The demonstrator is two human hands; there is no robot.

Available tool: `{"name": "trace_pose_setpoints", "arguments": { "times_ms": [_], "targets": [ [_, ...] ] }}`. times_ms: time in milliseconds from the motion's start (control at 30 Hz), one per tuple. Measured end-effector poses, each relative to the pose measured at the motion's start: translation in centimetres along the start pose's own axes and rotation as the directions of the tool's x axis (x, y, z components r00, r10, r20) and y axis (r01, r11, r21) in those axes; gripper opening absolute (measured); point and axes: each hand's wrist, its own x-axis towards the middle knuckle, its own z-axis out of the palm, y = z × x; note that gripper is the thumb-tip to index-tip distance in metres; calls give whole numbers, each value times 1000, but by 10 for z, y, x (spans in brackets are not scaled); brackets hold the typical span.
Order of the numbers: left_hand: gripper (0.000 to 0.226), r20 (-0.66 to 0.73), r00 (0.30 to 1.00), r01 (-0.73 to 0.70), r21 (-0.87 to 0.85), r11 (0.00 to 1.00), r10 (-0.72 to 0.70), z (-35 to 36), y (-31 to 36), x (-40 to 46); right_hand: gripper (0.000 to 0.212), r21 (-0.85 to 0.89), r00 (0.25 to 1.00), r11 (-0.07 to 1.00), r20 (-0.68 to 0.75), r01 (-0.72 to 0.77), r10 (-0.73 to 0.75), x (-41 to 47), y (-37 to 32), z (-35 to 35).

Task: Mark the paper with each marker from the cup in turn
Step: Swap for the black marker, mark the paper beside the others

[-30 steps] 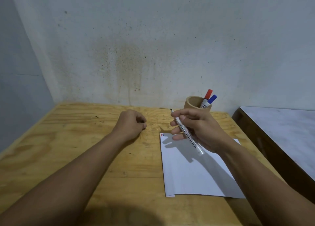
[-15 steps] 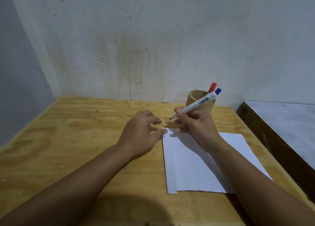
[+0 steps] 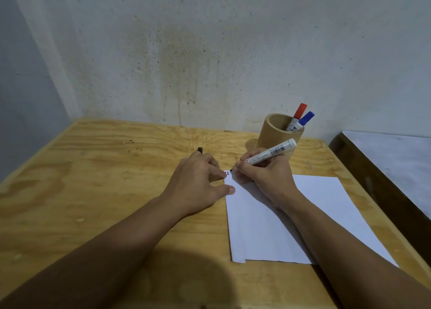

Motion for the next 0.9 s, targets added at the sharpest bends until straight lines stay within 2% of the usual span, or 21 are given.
{"name": "trace_pose_setpoints", "arguments": {
  "times_ms": [633,900],
  "targets": [
    [40,-2,1000,31,-40,999,-31,1,2,-2,10,-93,999,995,35,31,-28,1,4,-2],
    [40,1,1000,29,-24,999,-29,1,2,-3,9,-70,999,997,40,34,-31,-1,1,-1]
  ]
}}
